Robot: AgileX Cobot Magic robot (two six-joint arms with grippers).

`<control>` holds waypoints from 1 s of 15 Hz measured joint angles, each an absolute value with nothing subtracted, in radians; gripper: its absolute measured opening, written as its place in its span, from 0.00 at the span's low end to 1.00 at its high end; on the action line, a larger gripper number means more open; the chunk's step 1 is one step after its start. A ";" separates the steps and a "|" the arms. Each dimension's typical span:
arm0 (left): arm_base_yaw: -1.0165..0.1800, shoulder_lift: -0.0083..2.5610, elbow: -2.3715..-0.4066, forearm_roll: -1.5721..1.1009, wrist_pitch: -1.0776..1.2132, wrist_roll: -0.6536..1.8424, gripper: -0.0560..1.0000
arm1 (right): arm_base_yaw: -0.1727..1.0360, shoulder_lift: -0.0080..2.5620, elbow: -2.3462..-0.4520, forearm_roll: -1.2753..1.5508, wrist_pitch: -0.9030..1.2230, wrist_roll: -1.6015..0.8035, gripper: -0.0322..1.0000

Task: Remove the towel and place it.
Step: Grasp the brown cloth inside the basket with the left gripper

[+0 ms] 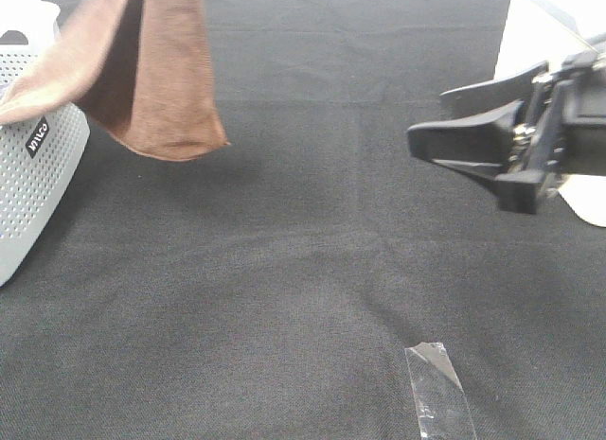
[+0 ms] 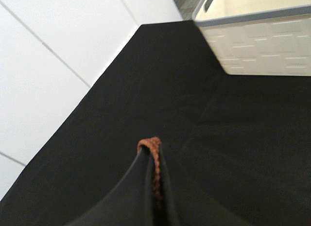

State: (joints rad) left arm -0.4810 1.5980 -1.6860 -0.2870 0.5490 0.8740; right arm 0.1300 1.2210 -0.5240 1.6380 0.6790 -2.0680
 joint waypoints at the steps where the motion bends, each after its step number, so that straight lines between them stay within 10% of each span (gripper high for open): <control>1: -0.481 1.598 -1.686 -0.313 0.549 0.896 0.05 | 0.130 1.238 -0.524 1.645 0.681 -2.108 0.57; 15: -0.481 1.598 -1.686 -0.338 0.551 0.911 0.05 | 0.130 1.255 -0.524 1.687 0.677 -2.145 0.57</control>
State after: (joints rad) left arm -0.4810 1.5980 -1.6860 -0.3380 0.5510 0.9110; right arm 0.1300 1.2550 -0.5240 1.6870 0.6770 -2.1450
